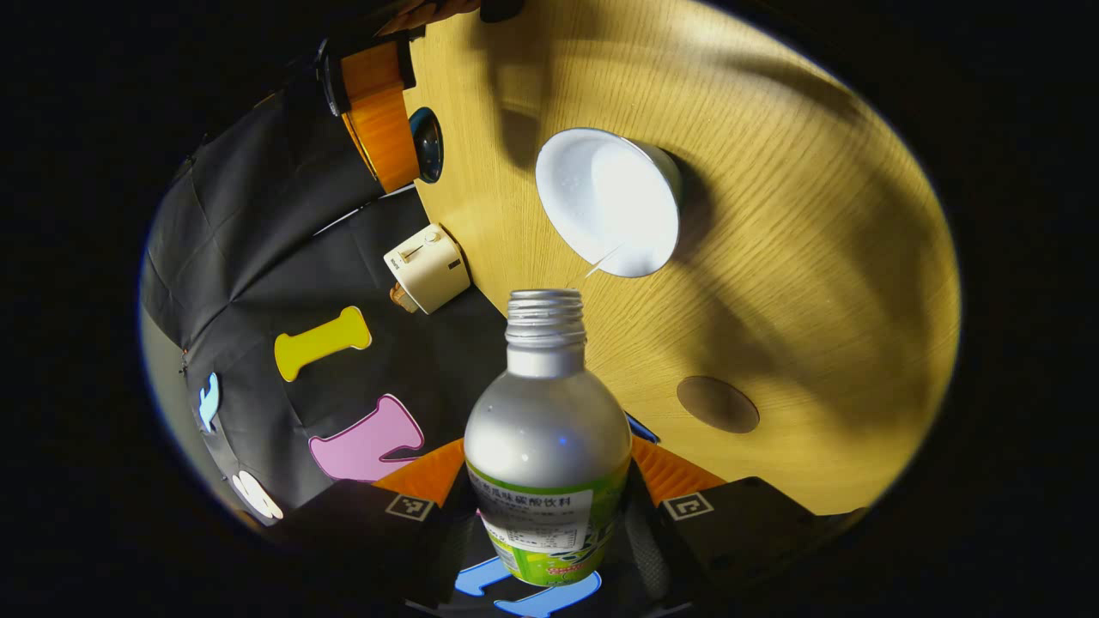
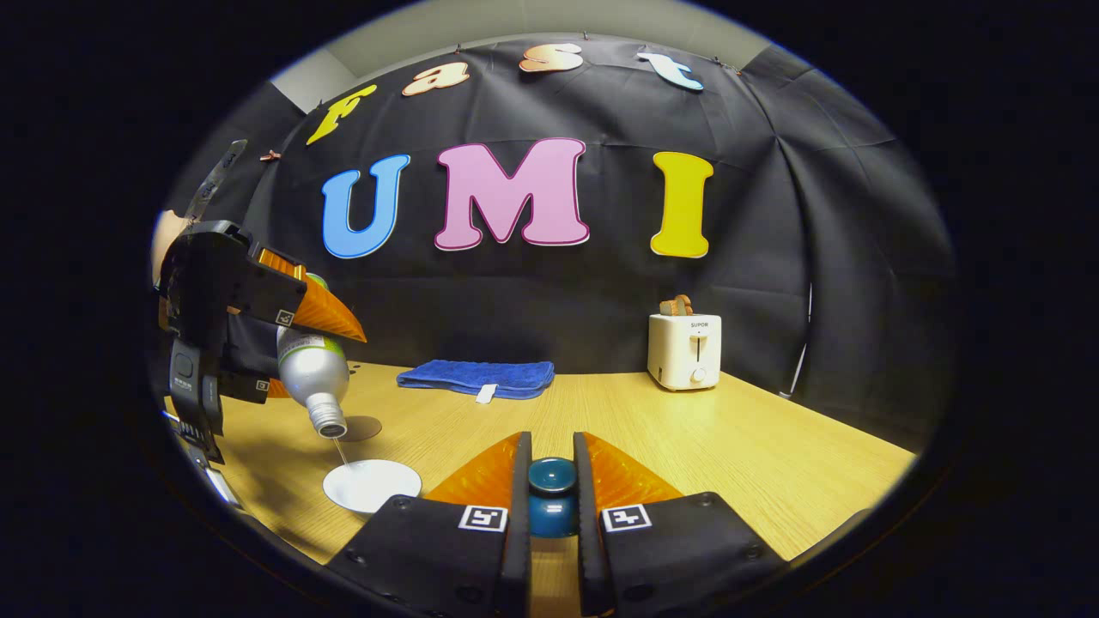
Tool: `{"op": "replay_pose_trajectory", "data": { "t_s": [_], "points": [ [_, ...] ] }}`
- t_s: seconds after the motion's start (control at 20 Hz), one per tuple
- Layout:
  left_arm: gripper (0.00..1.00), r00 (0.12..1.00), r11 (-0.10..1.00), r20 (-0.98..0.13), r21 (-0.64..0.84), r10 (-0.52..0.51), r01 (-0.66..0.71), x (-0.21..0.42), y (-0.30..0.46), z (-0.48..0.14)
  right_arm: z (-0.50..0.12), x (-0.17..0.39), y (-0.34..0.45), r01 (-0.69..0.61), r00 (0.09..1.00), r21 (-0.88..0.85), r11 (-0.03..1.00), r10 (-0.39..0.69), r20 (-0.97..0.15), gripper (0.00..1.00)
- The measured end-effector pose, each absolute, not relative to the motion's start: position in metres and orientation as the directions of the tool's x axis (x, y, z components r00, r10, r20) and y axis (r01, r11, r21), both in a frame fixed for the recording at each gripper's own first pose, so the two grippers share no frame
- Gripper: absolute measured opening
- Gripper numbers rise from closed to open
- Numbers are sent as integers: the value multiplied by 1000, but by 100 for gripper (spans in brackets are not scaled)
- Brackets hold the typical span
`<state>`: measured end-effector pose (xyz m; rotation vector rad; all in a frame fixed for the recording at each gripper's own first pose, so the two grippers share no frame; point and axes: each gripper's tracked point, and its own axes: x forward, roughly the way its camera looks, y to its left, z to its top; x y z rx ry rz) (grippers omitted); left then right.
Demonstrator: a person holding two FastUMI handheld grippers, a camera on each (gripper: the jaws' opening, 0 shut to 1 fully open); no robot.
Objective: Open the teacup lid with one hand, grasp the water bottle and pour water into the teacup with the other hand; after pouring, place the water bottle on the coaster and then close the teacup lid.
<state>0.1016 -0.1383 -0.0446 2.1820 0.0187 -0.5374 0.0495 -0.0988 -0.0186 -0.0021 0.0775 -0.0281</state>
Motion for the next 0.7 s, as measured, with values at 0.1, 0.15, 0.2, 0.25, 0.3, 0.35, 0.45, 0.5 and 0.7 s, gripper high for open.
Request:
{"op": "replay_pose_trajectory", "data": {
  "t_s": [0.1,0.15,0.2,0.25,0.3,0.35,0.45,0.5,0.7],
  "points": [
    [81,905,-630,-384,752,-182,192,100,-139,-45,-19,50,-99,28,997,-3,1000,-28,-78,25],
    [81,905,-629,-384,753,-183,192,99,-138,-45,-18,50,-99,28,997,-3,1000,-28,-78,25],
    [81,904,-627,-384,755,-187,191,102,-139,-45,-18,50,-98,28,997,-3,1000,-28,-78,25],
    [81,904,-624,-382,759,-192,188,102,-139,-46,-19,50,-99,28,997,-3,1000,-29,-77,25],
    [81,903,-619,-382,762,-196,188,103,-140,-47,-19,50,-100,31,997,-4,1000,-31,-77,25],
    [81,902,-613,-379,769,-207,183,101,-141,-49,-19,49,-100,35,996,-4,999,-35,-77,25],
    [81,897,-585,-371,793,-241,171,99,-146,-51,-18,49,-100,35,996,-4,999,-36,-77,25],
    [81,896,-555,-365,813,-254,174,99,-148,-53,-19,49,-100,35,996,-4,999,-35,-77,25],
    [81,903,-288,-324,926,-281,243,93,-145,-54,-19,49,-100,36,996,-4,999,-36,-76,25]
  ]
}}
